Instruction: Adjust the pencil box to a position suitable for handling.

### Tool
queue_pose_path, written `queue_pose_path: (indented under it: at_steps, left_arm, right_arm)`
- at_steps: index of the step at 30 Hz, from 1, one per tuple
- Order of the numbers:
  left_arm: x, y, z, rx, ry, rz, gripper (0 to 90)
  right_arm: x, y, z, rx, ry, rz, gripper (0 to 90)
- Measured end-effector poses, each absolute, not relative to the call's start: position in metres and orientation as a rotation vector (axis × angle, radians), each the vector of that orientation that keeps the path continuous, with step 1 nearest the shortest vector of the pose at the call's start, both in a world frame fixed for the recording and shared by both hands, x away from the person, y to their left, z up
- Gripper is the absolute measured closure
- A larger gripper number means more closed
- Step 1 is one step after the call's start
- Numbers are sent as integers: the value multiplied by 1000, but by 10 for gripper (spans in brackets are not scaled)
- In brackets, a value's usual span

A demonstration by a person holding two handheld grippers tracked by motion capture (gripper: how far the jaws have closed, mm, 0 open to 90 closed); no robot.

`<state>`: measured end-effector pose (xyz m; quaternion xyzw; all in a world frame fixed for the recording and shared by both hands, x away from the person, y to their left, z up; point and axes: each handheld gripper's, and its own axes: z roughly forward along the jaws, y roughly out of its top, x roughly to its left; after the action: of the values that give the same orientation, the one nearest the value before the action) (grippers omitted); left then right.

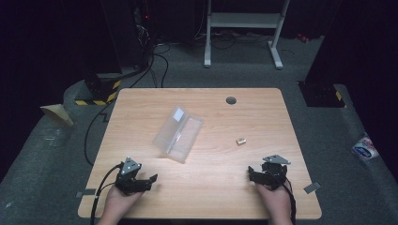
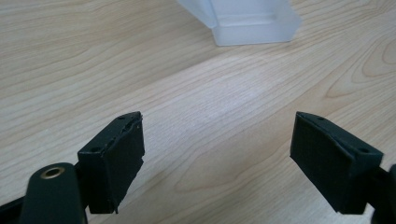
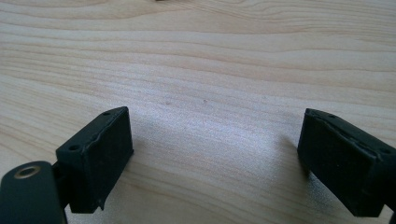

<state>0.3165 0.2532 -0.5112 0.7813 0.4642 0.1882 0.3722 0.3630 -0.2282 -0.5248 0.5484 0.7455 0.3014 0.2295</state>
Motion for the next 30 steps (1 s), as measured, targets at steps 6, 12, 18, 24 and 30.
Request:
queue_pose_path:
  at_steps: [6, 12, 18, 24, 30]
  left_arm:
    - [322, 243, -509, 1980, 1166, 481, 184]
    - [331, 231, -502, 1960, 1138, 475, 189]
    - [339, 214, -495, 1969, 1100, 486, 189]
    - [346, 195, -487, 2004, 1058, 490, 201]
    - [350, 185, -488, 1987, 1063, 481, 232]
  right_arm:
    - [362, -228, -525, 1510, 2050, 831, 108]
    - [362, -228, -525, 1515, 2042, 832, 118]
    - [362, -228, -525, 1508, 2045, 835, 128]
    - [361, -228, -525, 1508, 2047, 838, 128]
    - [361, -228, -525, 1508, 2047, 837, 128]
